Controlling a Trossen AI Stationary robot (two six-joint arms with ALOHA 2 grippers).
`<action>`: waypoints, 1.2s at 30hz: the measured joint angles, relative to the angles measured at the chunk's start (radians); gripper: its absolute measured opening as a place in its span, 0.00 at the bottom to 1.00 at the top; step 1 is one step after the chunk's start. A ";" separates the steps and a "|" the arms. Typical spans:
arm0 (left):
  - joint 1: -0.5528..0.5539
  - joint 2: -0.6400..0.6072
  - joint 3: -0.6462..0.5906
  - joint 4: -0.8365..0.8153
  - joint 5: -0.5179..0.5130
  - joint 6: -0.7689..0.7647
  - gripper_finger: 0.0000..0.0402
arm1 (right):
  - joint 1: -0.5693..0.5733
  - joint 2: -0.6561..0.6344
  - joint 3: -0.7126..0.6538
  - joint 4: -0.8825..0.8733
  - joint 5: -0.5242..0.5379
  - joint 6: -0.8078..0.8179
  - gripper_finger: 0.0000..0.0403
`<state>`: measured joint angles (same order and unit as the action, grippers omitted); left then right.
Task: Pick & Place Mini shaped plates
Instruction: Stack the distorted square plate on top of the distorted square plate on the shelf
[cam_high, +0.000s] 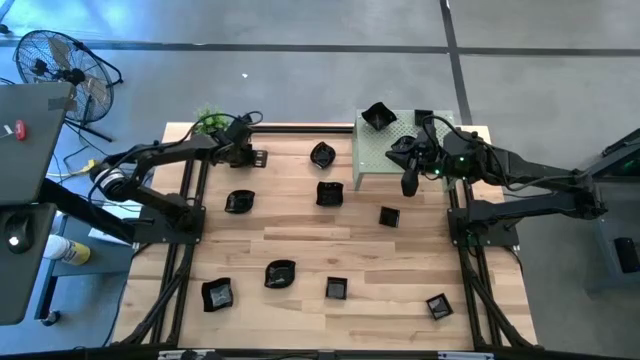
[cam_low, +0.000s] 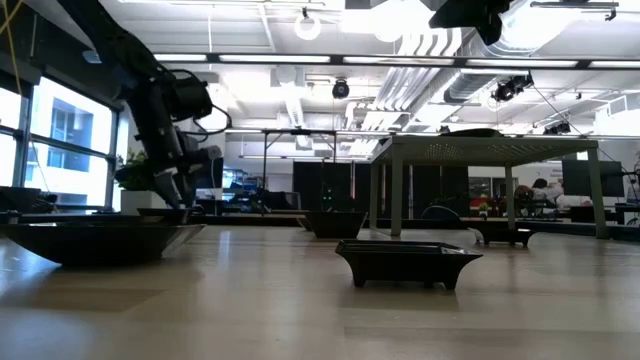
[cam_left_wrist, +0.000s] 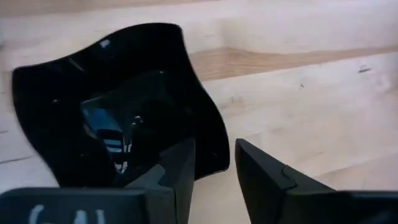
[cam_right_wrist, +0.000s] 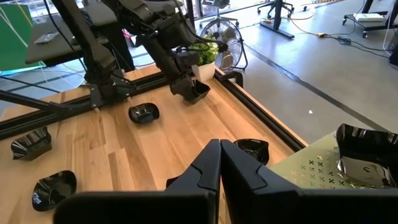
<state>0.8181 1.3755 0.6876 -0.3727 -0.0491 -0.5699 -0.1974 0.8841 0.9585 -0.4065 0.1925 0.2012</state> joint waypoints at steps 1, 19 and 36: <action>0.000 0.005 0.000 0.009 0.015 0.009 0.25 | 0.000 0.000 0.000 0.000 0.002 0.000 0.01; 0.000 -0.012 0.000 0.004 0.081 0.077 0.01 | 0.000 0.000 0.000 0.000 0.018 -0.019 0.00; -0.501 -0.260 0.000 -0.036 0.170 0.182 0.00 | 0.000 0.000 0.000 0.000 0.014 -0.018 0.01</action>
<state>0.3167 1.1156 0.6872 -0.4086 0.1211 -0.3879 -0.1978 0.8845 0.9588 -0.4064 0.2070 0.1833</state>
